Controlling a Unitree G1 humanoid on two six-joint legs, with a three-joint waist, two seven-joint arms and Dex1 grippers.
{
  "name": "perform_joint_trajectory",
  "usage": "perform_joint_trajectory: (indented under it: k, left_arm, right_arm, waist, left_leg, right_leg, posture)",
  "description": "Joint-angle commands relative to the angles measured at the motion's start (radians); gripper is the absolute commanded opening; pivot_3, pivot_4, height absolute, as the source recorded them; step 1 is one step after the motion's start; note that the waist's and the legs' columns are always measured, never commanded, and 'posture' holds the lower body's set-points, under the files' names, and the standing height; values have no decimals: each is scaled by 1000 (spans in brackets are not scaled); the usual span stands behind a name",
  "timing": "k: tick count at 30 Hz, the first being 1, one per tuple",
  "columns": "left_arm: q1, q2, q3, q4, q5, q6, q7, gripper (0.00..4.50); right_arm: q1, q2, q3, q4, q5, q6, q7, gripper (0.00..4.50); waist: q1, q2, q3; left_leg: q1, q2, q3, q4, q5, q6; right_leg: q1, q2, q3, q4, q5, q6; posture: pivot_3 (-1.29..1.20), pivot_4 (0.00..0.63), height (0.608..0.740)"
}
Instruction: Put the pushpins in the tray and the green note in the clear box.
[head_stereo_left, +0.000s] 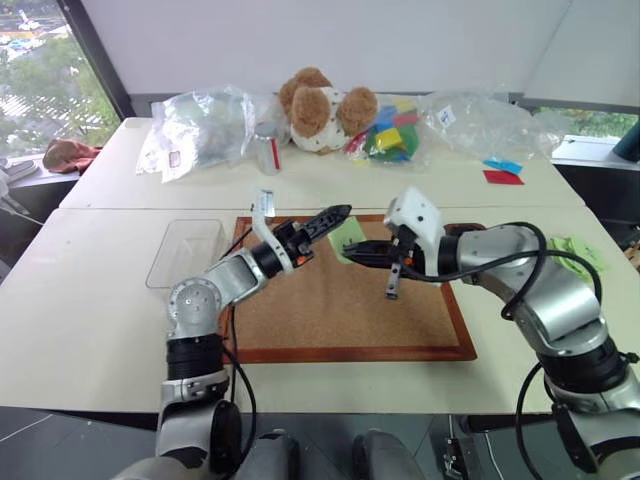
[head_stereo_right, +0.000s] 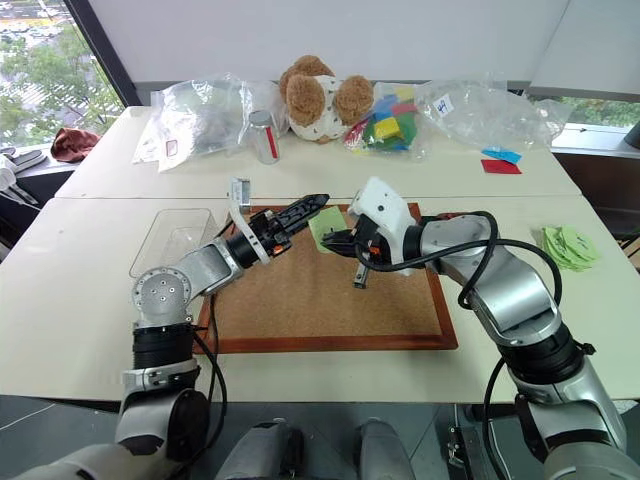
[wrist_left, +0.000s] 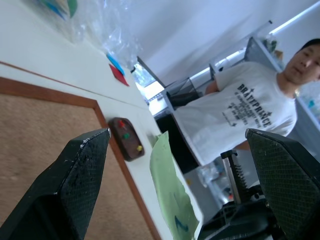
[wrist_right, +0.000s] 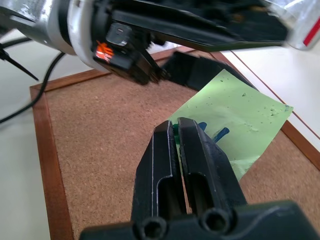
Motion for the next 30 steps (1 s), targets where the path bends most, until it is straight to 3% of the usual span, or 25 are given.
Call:
perform_joint_trajectory:
  k: [1,10,13,19,21,30]
  left_arm:
    - [-5,-27,20,-17,-70,6,67,4468]
    - [39,-32,-25,-47,-119,45,120,4468]
    - [54,-34,-32,-53,-132,48,134,3633]
    - [62,-35,-39,-54,-138,39,149,717]
    - [62,-37,-41,-53,-140,36,151,68]
    - [77,-21,-34,-43,-147,22,154,68]
  right_arm:
    - [-25,9,-3,-21,9,-22,6,0]
    - [-34,14,3,-16,15,-17,4,0]
    - [-38,13,1,-12,16,-17,3,0]
    - [-33,8,-2,-22,21,-11,2,0]
    - [-32,7,-3,-25,23,-10,1,0]
    - [-50,0,-24,-14,19,-1,-14,0]
  waist:
    - [0,0,0]
    - [0,0,0]
    - [0,0,0]
    - [0,0,0]
    - [0,0,0]
    - [0,0,0]
  left_leg:
    - [0,0,0,0,0,0]
    - [0,0,0,0,0,0]
    - [0,0,0,1,0,0]
    - [0,0,0,1,0,0]
    - [0,0,0,1,0,0]
    - [0,0,0,1,0,0]
  right_leg:
    - [0,0,0,0,0,0]
    - [0,0,0,0,0,0]
    - [0,0,0,0,0,0]
    - [0,0,0,0,0,0]
    - [0,0,0,0,0,0]
    - [0,0,0,0,0,0]
  posture:
    - [0,150,740]
    - [0,150,740]
    - [0,150,740]
    - [0,150,740]
    - [0,150,740]
    - [0,150,740]
